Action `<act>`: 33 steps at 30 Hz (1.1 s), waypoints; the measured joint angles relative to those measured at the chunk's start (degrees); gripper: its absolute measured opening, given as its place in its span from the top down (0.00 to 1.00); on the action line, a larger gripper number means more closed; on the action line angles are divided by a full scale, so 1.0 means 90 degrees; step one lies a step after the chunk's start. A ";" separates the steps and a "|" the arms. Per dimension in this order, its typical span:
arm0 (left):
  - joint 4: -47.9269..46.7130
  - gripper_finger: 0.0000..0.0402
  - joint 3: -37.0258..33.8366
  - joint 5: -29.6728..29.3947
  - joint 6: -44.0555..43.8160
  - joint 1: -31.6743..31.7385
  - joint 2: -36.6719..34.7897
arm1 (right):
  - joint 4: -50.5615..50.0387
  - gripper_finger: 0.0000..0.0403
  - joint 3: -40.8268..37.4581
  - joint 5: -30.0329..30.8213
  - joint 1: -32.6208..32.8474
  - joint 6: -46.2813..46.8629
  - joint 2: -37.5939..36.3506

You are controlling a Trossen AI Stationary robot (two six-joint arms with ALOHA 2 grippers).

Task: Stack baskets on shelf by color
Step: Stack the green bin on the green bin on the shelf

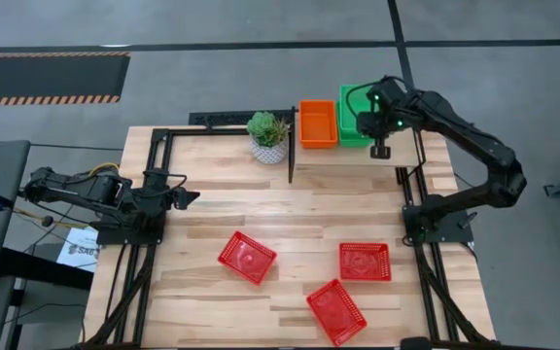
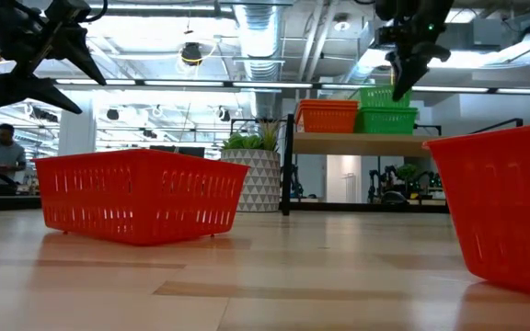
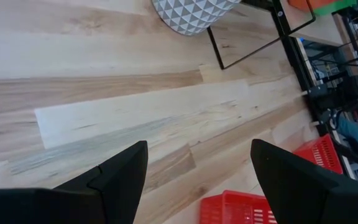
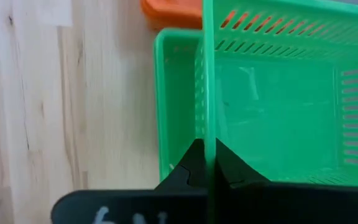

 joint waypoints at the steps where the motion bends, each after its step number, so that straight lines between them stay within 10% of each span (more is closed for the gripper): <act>1: 0.0002 0.32 0.0000 0.0000 -0.0025 0.0000 0.0000 | 0.0065 0.98 -0.0079 -0.0005 -0.0002 -0.0001 0.0000; 33: 0.0000 0.32 0.0000 -0.0056 -0.0199 0.0000 0.0000 | -0.0022 0.97 -0.0365 -0.0554 0.0029 -0.0185 0.0000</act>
